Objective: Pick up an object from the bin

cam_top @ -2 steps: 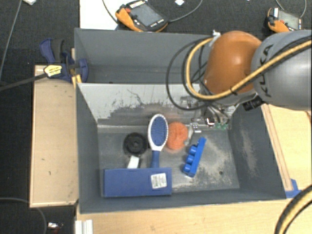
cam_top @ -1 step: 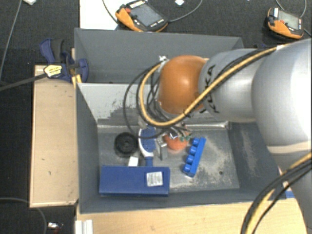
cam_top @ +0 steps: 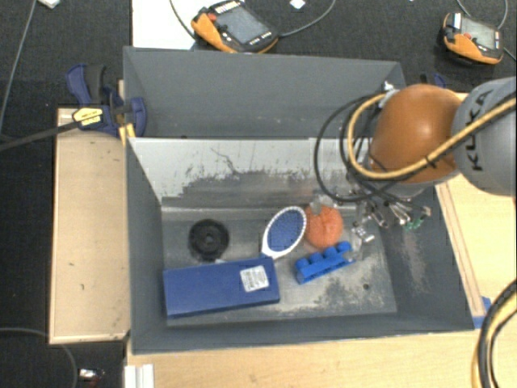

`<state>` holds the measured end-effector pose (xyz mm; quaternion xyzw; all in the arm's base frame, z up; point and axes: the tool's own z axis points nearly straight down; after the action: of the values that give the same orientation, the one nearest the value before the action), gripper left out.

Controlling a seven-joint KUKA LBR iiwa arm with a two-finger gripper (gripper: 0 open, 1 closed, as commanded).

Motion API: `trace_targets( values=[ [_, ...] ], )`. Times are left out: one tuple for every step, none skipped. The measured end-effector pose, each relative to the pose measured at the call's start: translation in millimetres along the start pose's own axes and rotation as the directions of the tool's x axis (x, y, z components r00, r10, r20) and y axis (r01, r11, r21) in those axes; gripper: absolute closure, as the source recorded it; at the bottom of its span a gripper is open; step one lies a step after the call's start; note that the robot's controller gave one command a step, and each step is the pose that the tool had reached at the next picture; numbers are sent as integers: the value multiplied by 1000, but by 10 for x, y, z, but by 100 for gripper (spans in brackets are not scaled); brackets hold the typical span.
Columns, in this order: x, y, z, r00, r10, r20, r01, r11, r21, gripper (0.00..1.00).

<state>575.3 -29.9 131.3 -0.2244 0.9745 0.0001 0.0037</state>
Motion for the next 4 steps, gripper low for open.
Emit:
trace_targets(
  values=[
    [-454,1141,162,995,-95,12,95,996,0,0],
    [-131,153,456,932,-361,20,361,932,14,0],
    [-737,1431,538,887,-461,21,460,887,18,100],
    [-958,1900,553,873,-487,22,487,873,18,100]
  ],
)
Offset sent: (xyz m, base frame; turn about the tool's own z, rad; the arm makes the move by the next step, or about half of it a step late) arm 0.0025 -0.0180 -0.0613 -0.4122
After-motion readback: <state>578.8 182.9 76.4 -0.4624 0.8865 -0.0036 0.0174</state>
